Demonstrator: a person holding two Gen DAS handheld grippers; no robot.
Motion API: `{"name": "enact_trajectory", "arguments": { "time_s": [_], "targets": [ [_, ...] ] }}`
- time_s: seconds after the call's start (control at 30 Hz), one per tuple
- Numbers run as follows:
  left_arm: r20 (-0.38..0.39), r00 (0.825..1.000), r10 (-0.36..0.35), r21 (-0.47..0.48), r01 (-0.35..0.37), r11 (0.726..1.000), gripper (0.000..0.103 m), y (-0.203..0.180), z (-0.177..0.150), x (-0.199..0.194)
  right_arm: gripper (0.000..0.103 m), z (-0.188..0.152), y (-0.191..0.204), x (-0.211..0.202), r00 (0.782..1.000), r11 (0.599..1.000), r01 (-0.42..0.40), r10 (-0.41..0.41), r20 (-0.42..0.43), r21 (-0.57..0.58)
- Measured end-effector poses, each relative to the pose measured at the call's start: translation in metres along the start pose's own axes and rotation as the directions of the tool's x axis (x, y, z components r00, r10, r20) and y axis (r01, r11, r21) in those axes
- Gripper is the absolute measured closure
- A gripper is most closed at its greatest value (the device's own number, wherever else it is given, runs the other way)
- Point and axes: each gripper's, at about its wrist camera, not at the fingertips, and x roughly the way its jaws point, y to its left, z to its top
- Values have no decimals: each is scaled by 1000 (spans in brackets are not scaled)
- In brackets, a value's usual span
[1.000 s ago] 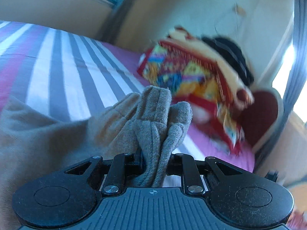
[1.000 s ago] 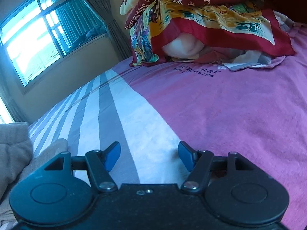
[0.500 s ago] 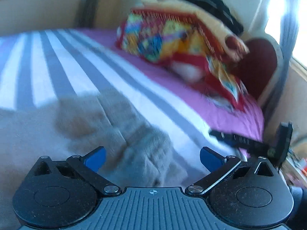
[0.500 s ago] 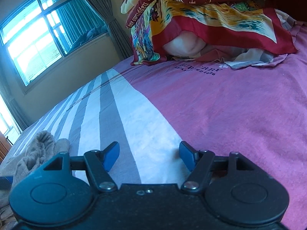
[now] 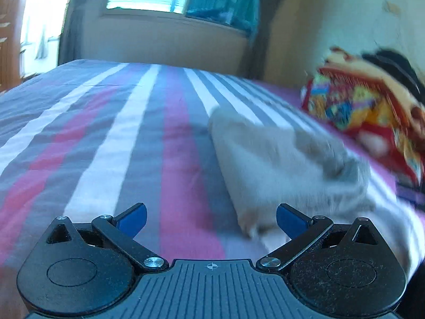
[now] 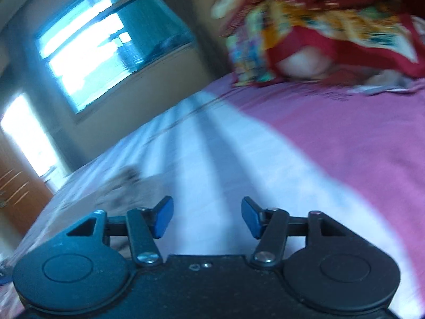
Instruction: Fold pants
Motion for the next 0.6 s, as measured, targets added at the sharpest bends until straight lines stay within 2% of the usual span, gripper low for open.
{"name": "enact_trajectory", "arguments": {
  "time_s": [0.1,0.2,0.27,0.33,0.4,0.53,0.57,0.6],
  "targets": [
    [-28,999,21,102,-18,995,0,-18,-2,19,47,-4,38,10,992,994,-113,112,-53,-13],
    [-28,989,143,210,-134,968,3,-38,8,43,47,-6,67,27,977,983,-181,180,-116,8],
    [2,985,171,249,-166,954,3,-43,10,44,47,-9,82,36,970,980,-196,196,-142,13],
    [15,985,170,239,-169,956,4,-45,10,44,47,-10,92,44,965,978,-208,206,-162,8],
    [-5,986,165,240,-159,958,4,-43,7,50,47,-11,100,51,961,977,-211,210,-180,14],
    [-31,997,77,71,-74,995,3,-18,-2,62,49,-12,109,78,961,987,-160,160,-225,19],
    [-26,997,69,62,-67,996,3,-16,-4,62,54,-10,108,85,961,990,-140,144,-236,37],
    [-23,997,67,59,-66,996,3,-16,-5,63,74,-7,110,91,961,990,-129,138,-242,50]
  ]
}}
